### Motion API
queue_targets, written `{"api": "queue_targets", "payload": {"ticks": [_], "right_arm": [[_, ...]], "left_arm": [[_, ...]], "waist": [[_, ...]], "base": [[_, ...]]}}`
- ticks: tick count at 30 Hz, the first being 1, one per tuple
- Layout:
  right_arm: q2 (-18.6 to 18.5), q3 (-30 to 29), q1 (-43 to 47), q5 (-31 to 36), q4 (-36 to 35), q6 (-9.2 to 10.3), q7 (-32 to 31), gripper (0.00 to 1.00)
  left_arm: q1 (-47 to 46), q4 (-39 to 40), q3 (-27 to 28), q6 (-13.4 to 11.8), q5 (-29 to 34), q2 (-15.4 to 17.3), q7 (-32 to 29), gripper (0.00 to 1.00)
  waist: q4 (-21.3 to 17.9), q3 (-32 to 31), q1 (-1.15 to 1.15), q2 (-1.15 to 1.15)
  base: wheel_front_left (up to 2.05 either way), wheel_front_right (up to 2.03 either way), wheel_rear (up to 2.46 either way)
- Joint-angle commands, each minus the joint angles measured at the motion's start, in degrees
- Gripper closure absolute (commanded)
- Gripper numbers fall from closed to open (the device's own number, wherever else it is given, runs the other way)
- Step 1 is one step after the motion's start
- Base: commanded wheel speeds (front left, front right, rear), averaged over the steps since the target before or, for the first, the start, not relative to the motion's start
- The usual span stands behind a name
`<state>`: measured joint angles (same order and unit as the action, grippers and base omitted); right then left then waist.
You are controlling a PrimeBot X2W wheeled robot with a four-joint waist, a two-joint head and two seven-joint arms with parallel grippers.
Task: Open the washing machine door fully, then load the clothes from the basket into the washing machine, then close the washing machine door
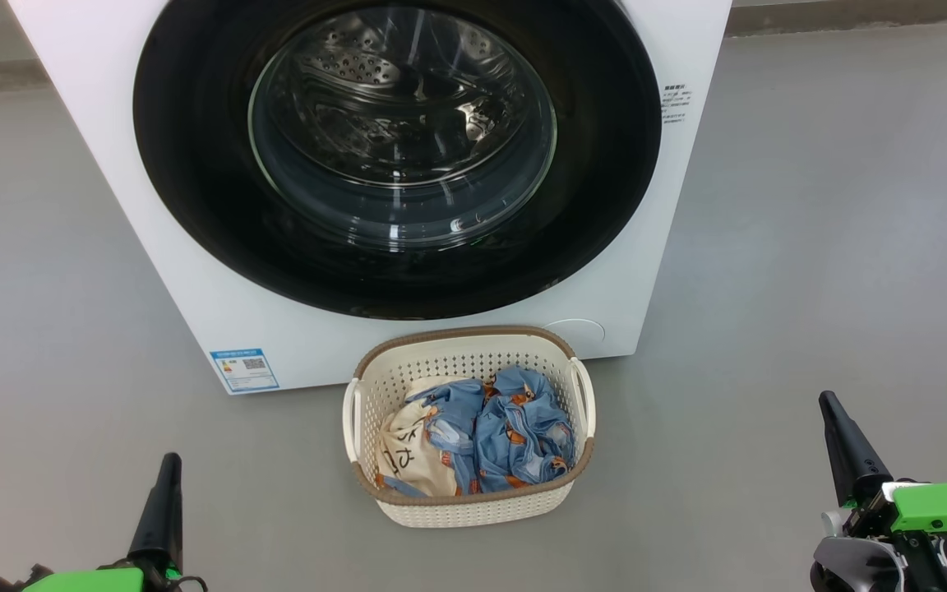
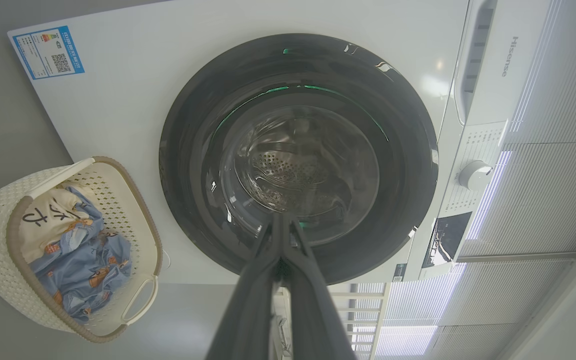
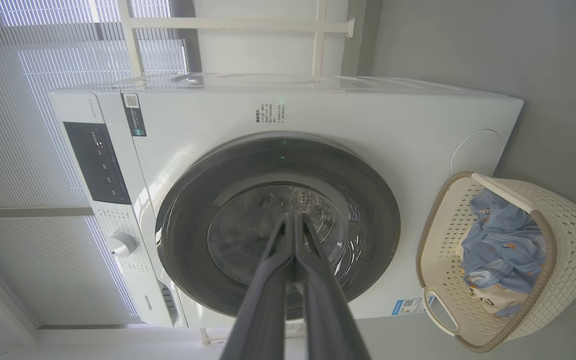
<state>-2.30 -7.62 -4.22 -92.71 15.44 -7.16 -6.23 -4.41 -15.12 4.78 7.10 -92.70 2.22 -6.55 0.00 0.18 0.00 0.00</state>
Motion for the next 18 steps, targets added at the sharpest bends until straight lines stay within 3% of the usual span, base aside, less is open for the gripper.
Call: {"api": "queue_targets", "payload": {"ticks": [1, 18], "right_arm": [[-0.6, 1.1, -2.0, 0.5, -1.4, -0.33, -0.3, 1.0], [-0.6, 1.1, -2.0, 0.5, -1.4, -0.33, -0.3, 1.0]], "left_arm": [[-1.8, 1.1, 1.7, 0.4, 0.5, 0.7, 0.1, 1.0], [-1.8, 1.1, 1.7, 0.4, 0.5, 0.7, 0.1, 1.0]], "waist": [[0.0, 0.0, 0.0, 0.0], [0.0, 0.0, 0.0, 0.0]], "base": [[0.0, 0.0, 0.0], [0.0, 0.0, 0.0]]}}
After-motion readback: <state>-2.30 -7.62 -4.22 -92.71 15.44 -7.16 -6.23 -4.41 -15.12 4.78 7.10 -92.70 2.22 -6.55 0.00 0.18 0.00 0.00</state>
